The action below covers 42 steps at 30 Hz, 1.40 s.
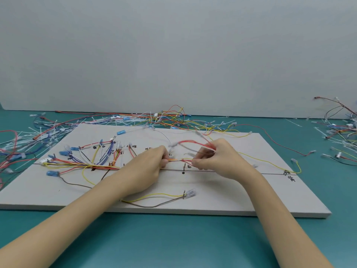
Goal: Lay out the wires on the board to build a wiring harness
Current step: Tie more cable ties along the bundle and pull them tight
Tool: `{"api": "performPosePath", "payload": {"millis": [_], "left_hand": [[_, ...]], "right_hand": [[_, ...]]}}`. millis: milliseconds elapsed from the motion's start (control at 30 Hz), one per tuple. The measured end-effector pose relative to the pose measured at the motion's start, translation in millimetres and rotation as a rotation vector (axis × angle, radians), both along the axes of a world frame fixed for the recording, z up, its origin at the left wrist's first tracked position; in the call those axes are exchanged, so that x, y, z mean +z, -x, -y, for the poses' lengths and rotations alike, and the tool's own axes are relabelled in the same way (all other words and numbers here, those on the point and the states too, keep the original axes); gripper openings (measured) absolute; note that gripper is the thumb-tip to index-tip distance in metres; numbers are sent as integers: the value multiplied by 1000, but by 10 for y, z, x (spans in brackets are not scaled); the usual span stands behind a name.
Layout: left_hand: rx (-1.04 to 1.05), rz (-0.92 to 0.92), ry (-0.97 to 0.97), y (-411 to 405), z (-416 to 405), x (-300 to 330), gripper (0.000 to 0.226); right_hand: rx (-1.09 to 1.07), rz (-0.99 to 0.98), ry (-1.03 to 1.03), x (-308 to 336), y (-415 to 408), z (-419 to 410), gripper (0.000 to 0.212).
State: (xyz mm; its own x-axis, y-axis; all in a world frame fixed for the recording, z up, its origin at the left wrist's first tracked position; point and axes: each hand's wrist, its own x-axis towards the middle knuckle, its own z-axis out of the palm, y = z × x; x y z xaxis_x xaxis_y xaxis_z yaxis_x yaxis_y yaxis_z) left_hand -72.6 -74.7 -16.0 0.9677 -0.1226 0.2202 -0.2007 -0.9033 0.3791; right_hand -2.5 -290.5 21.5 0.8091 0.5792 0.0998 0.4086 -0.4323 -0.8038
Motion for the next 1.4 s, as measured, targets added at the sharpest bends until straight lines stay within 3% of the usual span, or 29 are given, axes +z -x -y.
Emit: {"api": "performPosePath", "payload": {"millis": [133,233,367,433,500,667,1000,1400], "left_hand": [[16,12,243,22,-75,83,18],[24,5,211,30,-184,183,7],[131,-101,157,85,-541,318,28],[207,-245,103,132,-735,353,34],[222,-351,84,157,-840,352,34],[116,-339,139,133,-775,315,11],[133,-368,-37,106,-678,218,14],[125,-381,51,139,-642,238,13]], "right_hand": [[-7,32,-193,22,32,-44,8],[30,-73,-256,9,24,-27,8],[9,-12,119,-57,3,1,31],[-19,77,188,-104,-11,-48,31],[-41,167,197,-145,-17,-106,29],[6,204,201,-272,-36,-191,19],[10,326,245,-275,-21,-328,13],[6,335,297,-255,-73,-378,20]]}}
